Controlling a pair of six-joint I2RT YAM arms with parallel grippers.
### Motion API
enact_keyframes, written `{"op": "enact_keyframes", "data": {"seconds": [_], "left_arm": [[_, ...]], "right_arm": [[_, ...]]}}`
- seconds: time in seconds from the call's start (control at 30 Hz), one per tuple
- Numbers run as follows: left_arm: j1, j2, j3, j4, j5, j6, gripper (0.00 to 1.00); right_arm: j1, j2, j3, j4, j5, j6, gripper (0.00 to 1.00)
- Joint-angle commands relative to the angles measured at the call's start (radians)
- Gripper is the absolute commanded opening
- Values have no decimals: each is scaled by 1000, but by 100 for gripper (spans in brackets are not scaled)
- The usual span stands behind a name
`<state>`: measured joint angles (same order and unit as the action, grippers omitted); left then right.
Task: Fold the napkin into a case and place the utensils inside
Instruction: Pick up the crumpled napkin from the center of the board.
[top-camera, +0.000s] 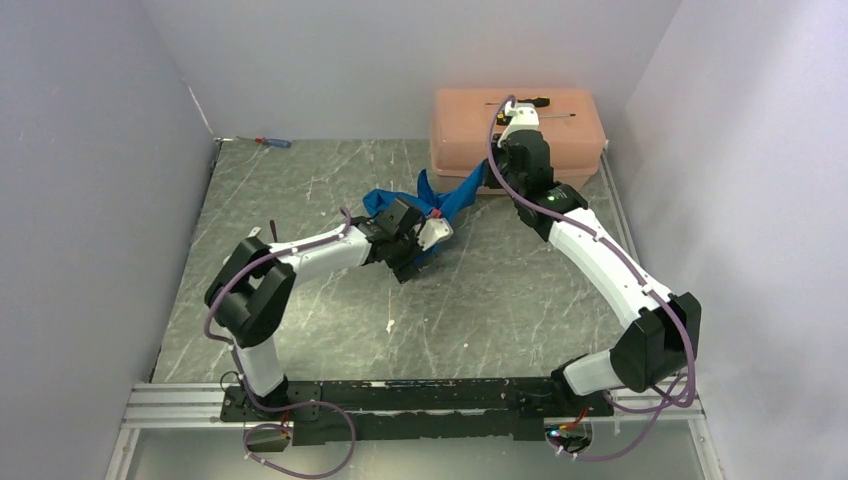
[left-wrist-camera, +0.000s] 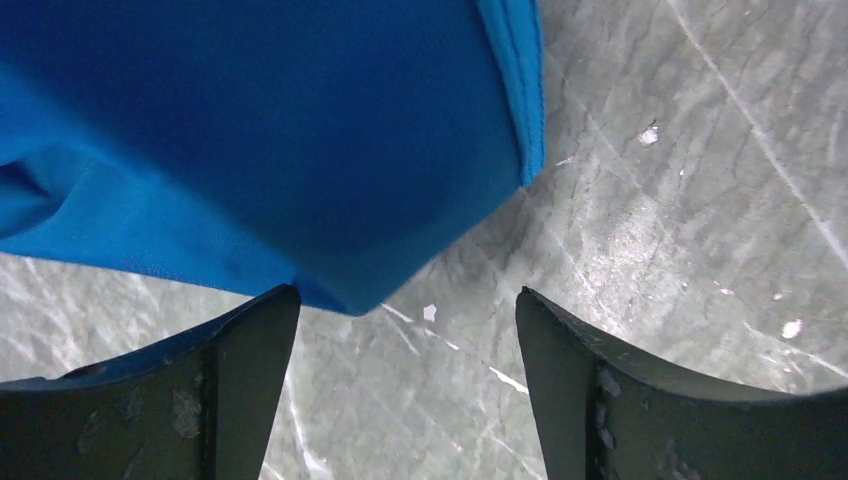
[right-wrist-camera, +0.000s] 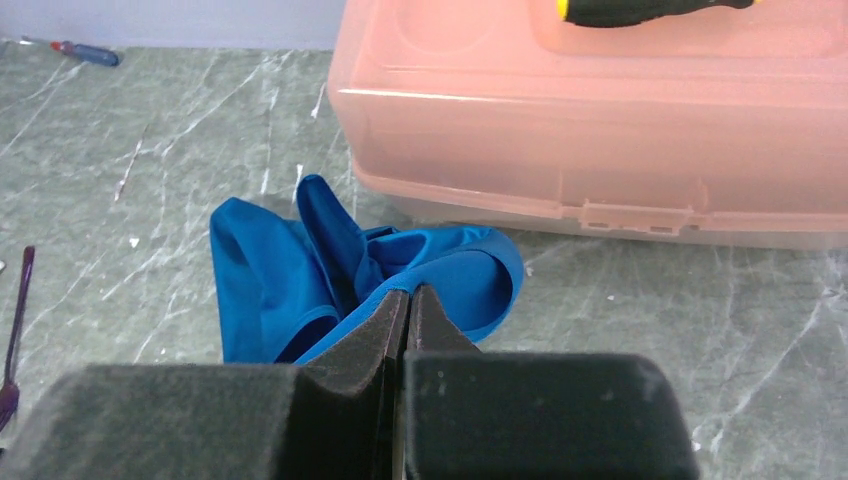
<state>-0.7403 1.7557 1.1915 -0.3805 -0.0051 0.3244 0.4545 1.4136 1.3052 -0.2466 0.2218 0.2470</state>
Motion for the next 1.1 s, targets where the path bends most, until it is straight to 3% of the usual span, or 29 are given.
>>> {"op": "enact_keyframes", "data": {"seconds": [0.0,0.1,0.27,0.57,0.73,0.93,1.07], "left_arm": [[0,49,43,45,24,83,84],[33,77,68,46,76,97,70],[107,55,107,112,161,128,5],[153,29,157,8,388,203,3],[179,-40,158,3,399,271,3],[303,-137,268,-59,416,290,3],[420,-239,323,-64,446,294,3]], "right_arm": [[-42,-19,0,46,-25,9,0],[-60,-21,-8,56,-42,12,0],[-86,-28,-23,66,-77,19,0],[-94,-39,-14,62,-93,24,0],[-94,-45,22,44,-103,24,0],[-51,-90,76,-13,-89,-1,0],[84,-117,138,-57,-2,-48,0]]}}
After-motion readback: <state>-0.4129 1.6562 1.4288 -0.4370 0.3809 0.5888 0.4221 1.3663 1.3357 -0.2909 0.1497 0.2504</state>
